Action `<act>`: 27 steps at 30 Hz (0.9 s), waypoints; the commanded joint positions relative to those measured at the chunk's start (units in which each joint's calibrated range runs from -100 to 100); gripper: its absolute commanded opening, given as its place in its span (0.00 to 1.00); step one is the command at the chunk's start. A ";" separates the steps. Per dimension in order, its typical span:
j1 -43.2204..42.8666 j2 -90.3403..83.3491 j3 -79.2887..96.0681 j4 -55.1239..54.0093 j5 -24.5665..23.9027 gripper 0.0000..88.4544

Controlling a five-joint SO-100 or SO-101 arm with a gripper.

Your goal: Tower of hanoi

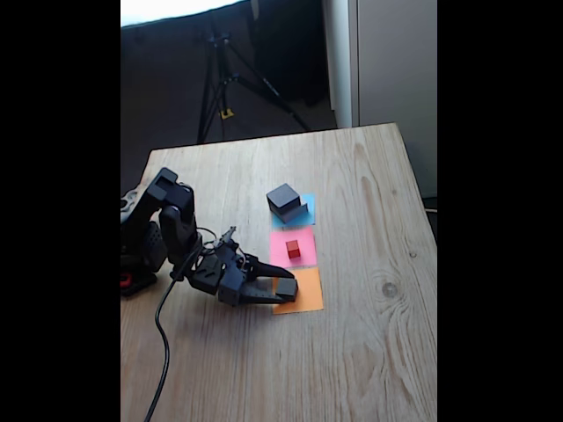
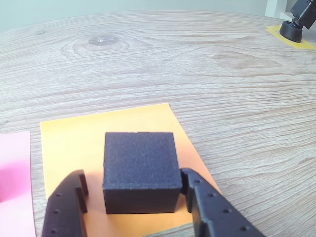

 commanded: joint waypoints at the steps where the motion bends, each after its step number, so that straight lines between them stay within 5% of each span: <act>1: -0.40 -0.10 0.20 -1.54 1.04 0.20; 27: -1.07 -0.48 1.65 -2.35 1.04 0.08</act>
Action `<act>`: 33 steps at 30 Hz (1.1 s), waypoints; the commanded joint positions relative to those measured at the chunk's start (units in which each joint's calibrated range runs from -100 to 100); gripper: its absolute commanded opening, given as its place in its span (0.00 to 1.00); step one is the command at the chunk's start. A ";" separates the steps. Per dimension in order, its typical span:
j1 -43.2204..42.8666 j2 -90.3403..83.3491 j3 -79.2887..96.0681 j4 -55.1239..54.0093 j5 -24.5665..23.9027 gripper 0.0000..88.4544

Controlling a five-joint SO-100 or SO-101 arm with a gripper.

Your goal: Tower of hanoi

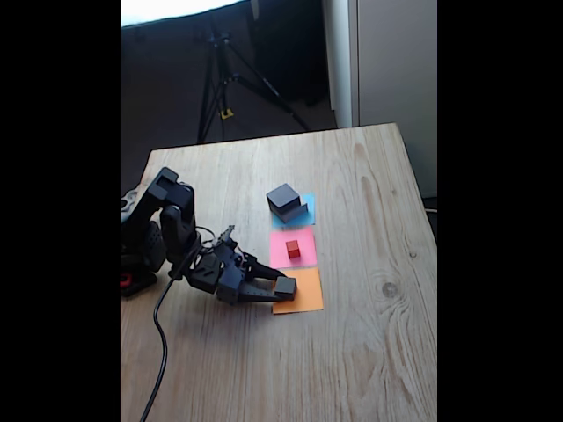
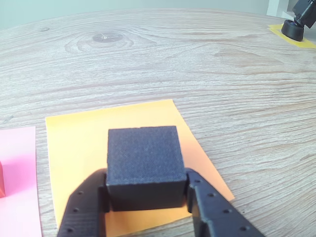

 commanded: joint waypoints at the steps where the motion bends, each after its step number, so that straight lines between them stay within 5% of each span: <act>1: -0.55 -1.10 0.62 -1.15 1.04 0.08; 11: -3.31 -19.80 9.62 8.56 -2.97 0.07; 22: -6.15 -49.02 12.26 34.79 -8.82 0.07; 29: -6.91 -65.60 7.44 60.61 -4.64 0.06; 33: -7.16 -71.96 -4.83 84.64 -3.14 0.05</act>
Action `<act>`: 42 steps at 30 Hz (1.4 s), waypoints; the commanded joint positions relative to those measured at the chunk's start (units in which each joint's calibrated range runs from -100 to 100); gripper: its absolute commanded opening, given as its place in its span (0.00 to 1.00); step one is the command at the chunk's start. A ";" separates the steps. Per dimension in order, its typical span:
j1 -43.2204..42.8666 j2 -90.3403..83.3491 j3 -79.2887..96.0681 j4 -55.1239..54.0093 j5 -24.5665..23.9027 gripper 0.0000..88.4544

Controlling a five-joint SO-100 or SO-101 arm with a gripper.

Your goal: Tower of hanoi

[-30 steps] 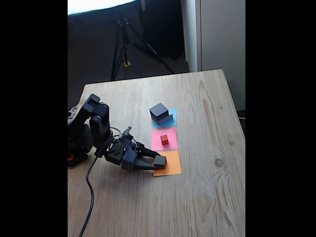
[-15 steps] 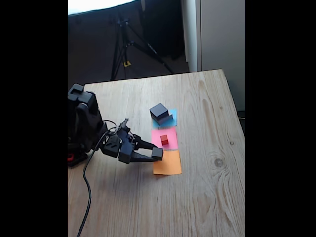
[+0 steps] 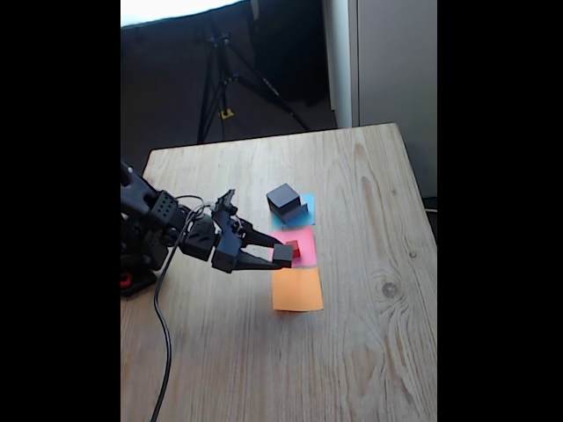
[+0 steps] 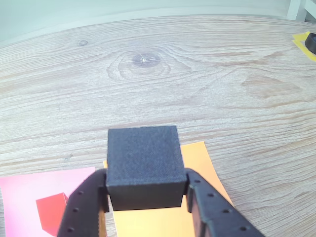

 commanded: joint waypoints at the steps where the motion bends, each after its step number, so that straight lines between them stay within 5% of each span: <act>1: -1.21 -8.05 -16.43 27.71 0.54 0.05; 9: -5.81 -9.11 -54.88 72.47 -4.48 0.05; 16: -12.41 -6.01 -79.61 95.70 -4.98 0.05; 32: -30.21 -5.02 -102.06 114.48 -10.83 0.05; 42: -36.90 -4.80 -96.34 113.43 -14.01 0.05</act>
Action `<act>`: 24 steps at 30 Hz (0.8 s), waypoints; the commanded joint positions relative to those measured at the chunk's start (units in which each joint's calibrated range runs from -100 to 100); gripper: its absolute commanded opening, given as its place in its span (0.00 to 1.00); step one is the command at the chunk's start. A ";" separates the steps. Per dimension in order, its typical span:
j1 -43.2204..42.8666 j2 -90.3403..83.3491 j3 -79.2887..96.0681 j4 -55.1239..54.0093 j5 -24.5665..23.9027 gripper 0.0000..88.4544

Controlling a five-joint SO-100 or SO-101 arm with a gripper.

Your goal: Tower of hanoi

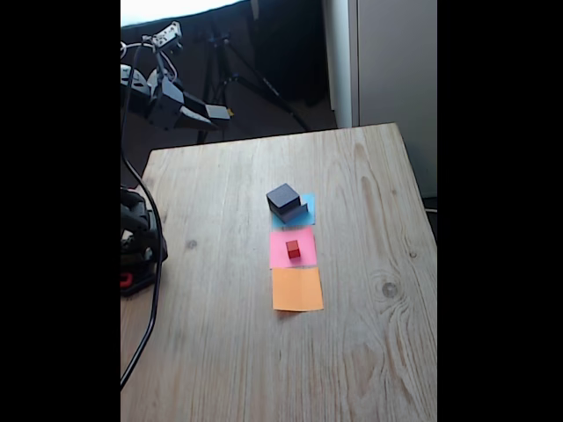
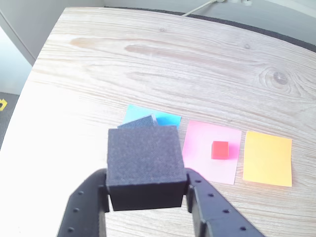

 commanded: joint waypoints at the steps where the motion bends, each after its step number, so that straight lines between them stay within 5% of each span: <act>1: -2.04 -1.46 6.89 -2.45 -0.99 0.05; 12: -2.46 -13.57 54.07 -41.06 2.86 0.06; 24: -3.13 -6.83 70.62 -65.50 0.18 0.06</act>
